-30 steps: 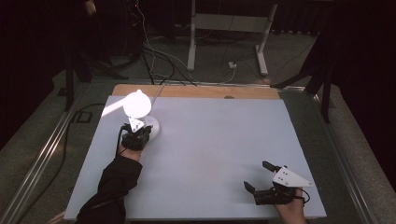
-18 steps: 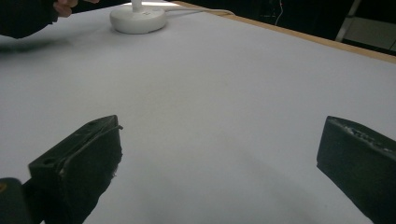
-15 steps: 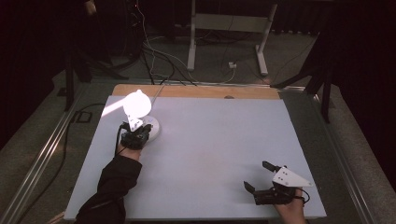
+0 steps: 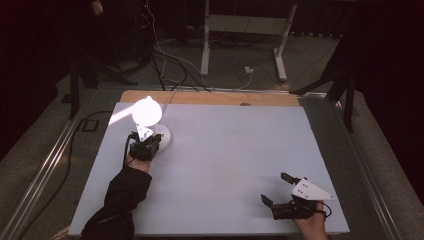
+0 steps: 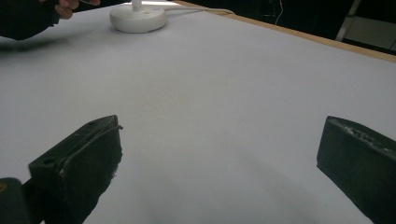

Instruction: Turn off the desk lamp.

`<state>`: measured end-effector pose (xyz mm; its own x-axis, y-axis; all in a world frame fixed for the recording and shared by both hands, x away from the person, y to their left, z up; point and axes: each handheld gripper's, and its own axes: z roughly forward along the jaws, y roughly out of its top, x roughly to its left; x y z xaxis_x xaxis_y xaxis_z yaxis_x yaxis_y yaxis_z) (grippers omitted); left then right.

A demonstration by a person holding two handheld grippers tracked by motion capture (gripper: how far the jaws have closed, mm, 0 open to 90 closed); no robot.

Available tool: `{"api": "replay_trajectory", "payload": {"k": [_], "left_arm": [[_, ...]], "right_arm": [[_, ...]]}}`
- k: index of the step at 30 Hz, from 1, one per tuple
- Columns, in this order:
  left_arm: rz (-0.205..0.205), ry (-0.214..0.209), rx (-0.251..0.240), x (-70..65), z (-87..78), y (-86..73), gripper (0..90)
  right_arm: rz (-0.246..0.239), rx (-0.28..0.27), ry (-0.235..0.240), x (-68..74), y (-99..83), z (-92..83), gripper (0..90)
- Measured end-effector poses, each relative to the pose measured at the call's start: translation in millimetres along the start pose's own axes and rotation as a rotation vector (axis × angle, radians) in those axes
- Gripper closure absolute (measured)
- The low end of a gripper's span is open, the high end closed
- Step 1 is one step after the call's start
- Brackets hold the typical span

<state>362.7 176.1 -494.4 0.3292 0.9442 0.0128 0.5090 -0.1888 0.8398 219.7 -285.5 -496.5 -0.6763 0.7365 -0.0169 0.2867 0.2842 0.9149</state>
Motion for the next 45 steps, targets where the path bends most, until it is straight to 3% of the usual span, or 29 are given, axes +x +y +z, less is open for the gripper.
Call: {"api": "replay_trajectory", "payload": {"k": [32,34,36,41,44,45], "left_arm": [[0.035,0.015,0.056,-0.2,13.2,-11.8,90.0],[0.023,0.019,0.066,-0.7,13.1,-10.8,90.0],[0.039,0.021,0.062,-1.7,13.2,-10.8,90.0],[-0.035,0.001,0.054,2.6,8.5,-6.9,90.0],[-0.041,-0.01,0.045,0.5,1.7,-1.4,90.0],[-0.039,-0.009,0.049,-0.7,-0.3,0.2,82.7]], "right_arm": [[0.001,0.003,0.001,0.2,0.0,0.4,0.0],[0.002,0.004,0.001,0.3,0.1,0.5,0.0],[0.0,0.005,0.001,0.6,0.1,0.5,0.0],[0.001,0.002,-0.001,-0.8,-0.1,-0.4,0.0],[0.003,0.004,-0.001,-1.4,-0.3,-0.4,0.0],[0.001,0.003,-0.001,-1.1,-0.2,-0.4,0.0]]}}
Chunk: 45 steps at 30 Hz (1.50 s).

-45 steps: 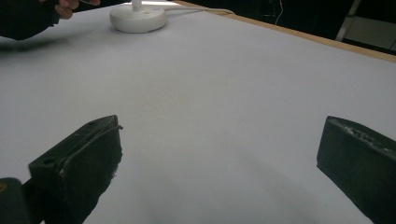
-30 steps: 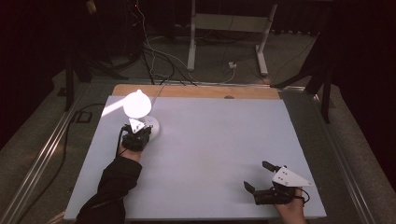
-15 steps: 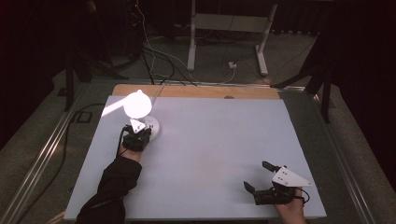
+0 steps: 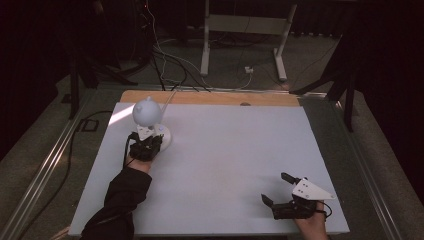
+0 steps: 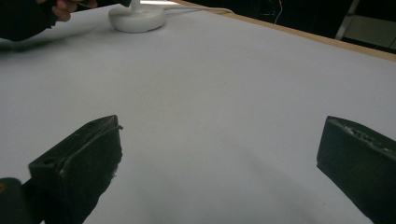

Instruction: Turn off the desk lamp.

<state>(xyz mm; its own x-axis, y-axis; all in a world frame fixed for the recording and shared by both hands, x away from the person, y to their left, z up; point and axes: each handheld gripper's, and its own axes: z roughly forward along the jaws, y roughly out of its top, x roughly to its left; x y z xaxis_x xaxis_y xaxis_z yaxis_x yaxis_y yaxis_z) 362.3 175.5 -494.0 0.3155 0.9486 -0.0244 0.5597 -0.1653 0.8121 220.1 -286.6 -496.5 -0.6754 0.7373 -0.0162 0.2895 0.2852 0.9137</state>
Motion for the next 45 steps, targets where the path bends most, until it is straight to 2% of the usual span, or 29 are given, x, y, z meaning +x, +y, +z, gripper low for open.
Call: {"api": "replay_trajectory", "payload": {"k": [2,3,5,6,7,8,9,10,12,13,14,18,20,26,35,39,45], "left_arm": [[-0.001,-0.006,0.004,-1.5,-3.9,1.8,81.6],[-0.01,-0.01,0.006,-2.0,-5.7,2.3,74.8],[-0.03,-0.014,0.009,-3.4,-9.2,2.9,66.9],[-0.051,-0.039,0.021,-4.0,-12.1,2.8,61.9],[-0.051,-0.039,0.021,-4.0,-12.1,2.8,56.1],[-0.053,-0.033,0.026,-4.8,-13.4,2.5,56.1],[-0.051,-0.035,0.037,-5.3,-14.4,2.6,45.7],[-0.048,-0.041,0.049,-5.6,-15.1,2.9,45.7],[-0.052,-0.041,0.054,-5.6,-17.1,3.3,35.7],[-0.054,-0.046,0.062,-5.0,-17.9,3.5,24.9],[-0.058,-0.046,0.07,-4.4,-18.9,3.4,24.9],[-0.058,-0.084,0.075,-0.6,-25.1,1.0,7.9],[-0.064,-0.087,0.089,0.8,-28.1,0.0,2.0],[-0.075,-0.077,0.072,5.2,-40.7,-4.0,0.5],[-0.095,-0.095,0.06,13.7,-58.4,-14.3,0.5],[-0.088,-0.119,0.055,15.1,-66.7,-20.5,0.5],[-0.059,-0.133,0.06,14.1,-76.7,-31.3,0.5]], "right_arm": [[-0.001,-0.001,0.0,0.6,0.2,-0.2,0.0],[-0.002,-0.002,0.0,0.7,0.3,-0.2,0.0],[-0.002,-0.002,-0.001,0.7,0.3,-0.4,0.0],[-0.002,-0.002,-0.001,0.6,0.3,-0.5,0.0],[-0.002,-0.002,-0.001,0.6,0.3,-0.5,0.0],[-0.002,-0.002,-0.002,0.4,0.3,-0.6,0.0],[0.001,-0.003,-0.001,0.3,0.3,-0.7,0.0],[0.001,-0.003,-0.001,0.3,0.3,-0.7,0.0],[0.0,-0.002,-0.002,0.3,0.3,-0.7,0.0],[0.001,-0.003,-0.001,0.4,0.4,-0.9,0.0],[0.001,-0.003,-0.001,0.4,0.4,-0.9,0.0],[0.004,-0.004,-0.002,0.2,0.3,-1.2,0.0],[0.004,-0.005,-0.002,0.0,0.3,-1.2,0.0],[0.0,-0.005,0.001,0.7,1.0,-0.5,0.0],[0.001,-0.001,0.004,1.0,1.1,0.9,0.0],[0.002,-0.002,0.005,0.9,1.0,1.1,0.0],[0.002,0.003,0.007,1.4,0.8,2.0,0.0]]}}
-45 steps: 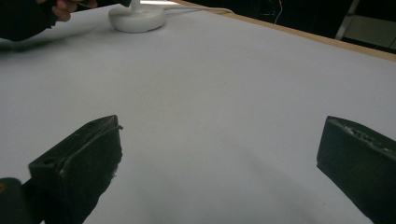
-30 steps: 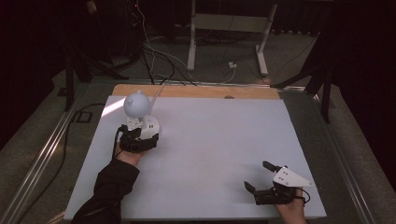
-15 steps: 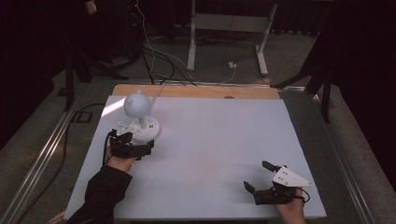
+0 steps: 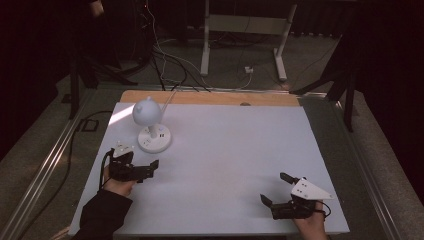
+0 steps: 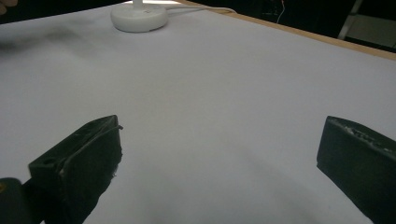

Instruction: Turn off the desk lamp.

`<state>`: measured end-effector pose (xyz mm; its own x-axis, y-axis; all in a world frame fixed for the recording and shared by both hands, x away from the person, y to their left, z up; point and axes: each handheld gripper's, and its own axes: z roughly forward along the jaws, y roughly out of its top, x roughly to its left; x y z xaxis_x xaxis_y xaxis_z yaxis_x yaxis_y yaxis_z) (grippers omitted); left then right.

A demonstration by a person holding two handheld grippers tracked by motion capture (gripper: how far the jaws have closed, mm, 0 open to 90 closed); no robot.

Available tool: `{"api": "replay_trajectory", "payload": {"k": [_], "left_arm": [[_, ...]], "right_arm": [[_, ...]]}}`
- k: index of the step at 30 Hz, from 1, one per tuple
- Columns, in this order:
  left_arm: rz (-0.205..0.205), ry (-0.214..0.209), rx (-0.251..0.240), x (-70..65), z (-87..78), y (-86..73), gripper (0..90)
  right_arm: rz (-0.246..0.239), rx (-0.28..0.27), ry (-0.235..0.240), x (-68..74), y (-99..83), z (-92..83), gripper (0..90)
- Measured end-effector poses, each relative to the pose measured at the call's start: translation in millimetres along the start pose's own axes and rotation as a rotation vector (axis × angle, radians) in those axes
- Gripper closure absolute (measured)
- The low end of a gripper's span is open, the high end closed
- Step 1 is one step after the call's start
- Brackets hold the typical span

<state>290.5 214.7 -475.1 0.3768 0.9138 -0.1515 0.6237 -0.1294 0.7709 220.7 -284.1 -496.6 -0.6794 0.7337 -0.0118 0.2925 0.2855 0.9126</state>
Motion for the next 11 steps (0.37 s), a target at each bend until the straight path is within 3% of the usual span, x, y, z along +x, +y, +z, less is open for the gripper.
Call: {"api": "replay_trajectory", "payload": {"k": [11], "left_arm": [[0.026,-0.033,-0.009,-0.6,0.0,-30.8,0.5]], "right_arm": [[0.0,0.005,0.0,0.0,-0.4,0.6,0.0]]}}
